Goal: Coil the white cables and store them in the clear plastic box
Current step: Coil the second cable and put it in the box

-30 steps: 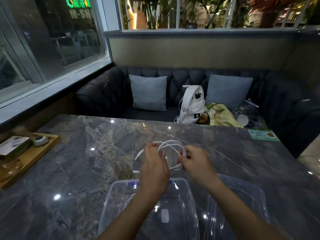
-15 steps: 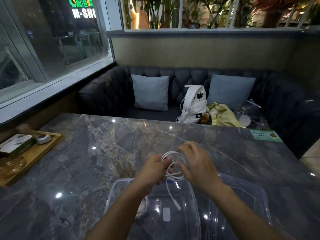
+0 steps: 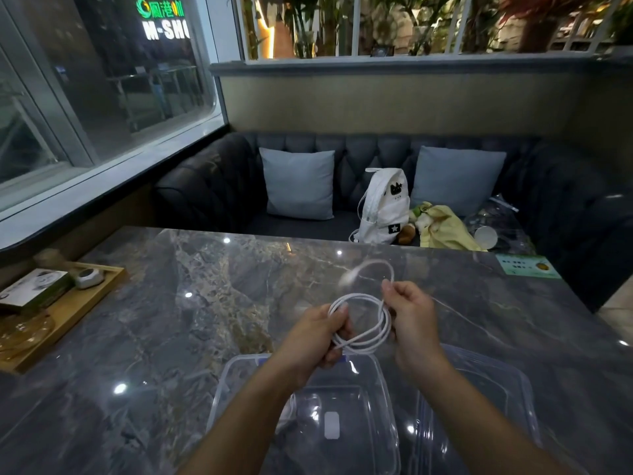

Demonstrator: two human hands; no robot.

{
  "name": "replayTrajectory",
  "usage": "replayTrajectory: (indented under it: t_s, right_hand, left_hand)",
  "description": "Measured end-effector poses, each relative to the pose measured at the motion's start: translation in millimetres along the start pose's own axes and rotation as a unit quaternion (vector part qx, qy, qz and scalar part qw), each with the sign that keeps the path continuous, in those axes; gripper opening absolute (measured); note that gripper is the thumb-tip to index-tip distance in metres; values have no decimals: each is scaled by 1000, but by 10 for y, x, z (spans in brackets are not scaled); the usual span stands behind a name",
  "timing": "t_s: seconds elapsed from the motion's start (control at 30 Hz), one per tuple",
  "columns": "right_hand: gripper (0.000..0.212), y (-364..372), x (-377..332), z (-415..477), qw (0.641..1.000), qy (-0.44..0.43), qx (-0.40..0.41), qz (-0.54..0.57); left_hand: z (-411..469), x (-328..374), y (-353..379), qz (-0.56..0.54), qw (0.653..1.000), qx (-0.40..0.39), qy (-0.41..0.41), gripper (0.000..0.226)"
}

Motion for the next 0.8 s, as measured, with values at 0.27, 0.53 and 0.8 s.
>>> replayTrajectory:
  t_s: [0.27,0.53,0.8]
  right_hand:
    - [24,37,238,-34,966,217,-111,84]
    - [28,146,321,-44,929,262,-76,250]
    - [23,-3,241,89,981,127,26,143]
  left_hand:
    - [-44,166,1,237,960,78,125,35]
    - [-18,152,50,254,952,86,147,32]
    - [-132,212,-177,406,831,342,166,36]
Point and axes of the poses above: each hand's wrist, its own z-axis towards the middle knuckle, its own y-axis out of the palm, x = y × z, the point moved 6 cm from there along z, towards the middle knuckle, and after that the axes turned 9 degrees about -y, right-handed, at the moved point
